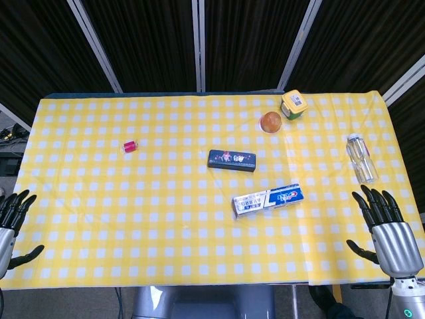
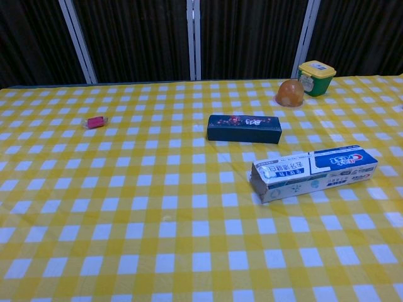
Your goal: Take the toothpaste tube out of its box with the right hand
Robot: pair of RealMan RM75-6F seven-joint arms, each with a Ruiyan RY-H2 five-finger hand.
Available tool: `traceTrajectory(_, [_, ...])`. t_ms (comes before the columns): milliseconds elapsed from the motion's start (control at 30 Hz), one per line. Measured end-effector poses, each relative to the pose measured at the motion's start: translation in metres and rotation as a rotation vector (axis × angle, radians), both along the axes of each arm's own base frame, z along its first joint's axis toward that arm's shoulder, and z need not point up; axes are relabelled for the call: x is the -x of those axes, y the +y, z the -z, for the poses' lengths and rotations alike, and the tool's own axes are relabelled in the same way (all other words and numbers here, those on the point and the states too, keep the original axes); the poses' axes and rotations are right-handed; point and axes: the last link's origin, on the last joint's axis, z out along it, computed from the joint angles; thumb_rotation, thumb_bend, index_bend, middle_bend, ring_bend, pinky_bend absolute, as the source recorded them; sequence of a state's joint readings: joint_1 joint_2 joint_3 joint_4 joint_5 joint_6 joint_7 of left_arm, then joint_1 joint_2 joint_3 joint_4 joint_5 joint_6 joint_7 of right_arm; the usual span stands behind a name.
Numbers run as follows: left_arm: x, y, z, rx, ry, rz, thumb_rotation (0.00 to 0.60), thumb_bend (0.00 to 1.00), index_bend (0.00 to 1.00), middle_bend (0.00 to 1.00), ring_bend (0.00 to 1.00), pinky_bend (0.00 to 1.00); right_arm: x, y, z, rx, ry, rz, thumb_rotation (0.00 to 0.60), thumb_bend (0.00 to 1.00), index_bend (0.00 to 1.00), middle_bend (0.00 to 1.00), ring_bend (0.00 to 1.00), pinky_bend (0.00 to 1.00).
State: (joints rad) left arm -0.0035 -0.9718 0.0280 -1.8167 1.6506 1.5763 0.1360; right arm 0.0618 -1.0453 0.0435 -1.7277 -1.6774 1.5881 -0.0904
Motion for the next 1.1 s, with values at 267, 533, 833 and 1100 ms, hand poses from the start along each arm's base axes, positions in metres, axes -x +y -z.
traceTrajectory(267, [0.001, 0.001, 0.003, 0.010, 0.008, -0.009, 0.600, 0.00, 0.00, 0.00, 0.00, 0.00, 0.006, -0.006, 0.007, -0.043, 0.003, 0.027, 0.600, 0.00, 0.00, 0.00, 0.00, 0.00])
traceTrajectory(533, [0.002, 0.005, 0.007, 0.020, 0.016, -0.017, 0.600, 0.00, 0.00, 0.00, 0.00, 0.00, 0.005, -0.038, 0.031, -0.180, 0.023, 0.023, 0.600, 0.00, 0.00, 0.00, 0.00, 0.00])
traceTrajectory(833, [0.007, 0.021, 0.015, 0.028, 0.050, -0.061, 0.600, 0.00, 0.00, 0.00, 0.00, 0.00, -0.014, -0.112, 0.084, -0.484, 0.095, 0.006, 0.600, 0.00, 0.00, 0.00, 0.00, 0.00])
traceTrajectory(1100, [0.014, 0.030, 0.020, 0.028, 0.070, -0.102, 0.600, 0.00, 0.00, 0.00, 0.00, 0.00, -0.037, -0.165, 0.136, -0.607, 0.127, 0.004, 0.600, 0.03, 0.01, 0.01, 0.00, 0.02])
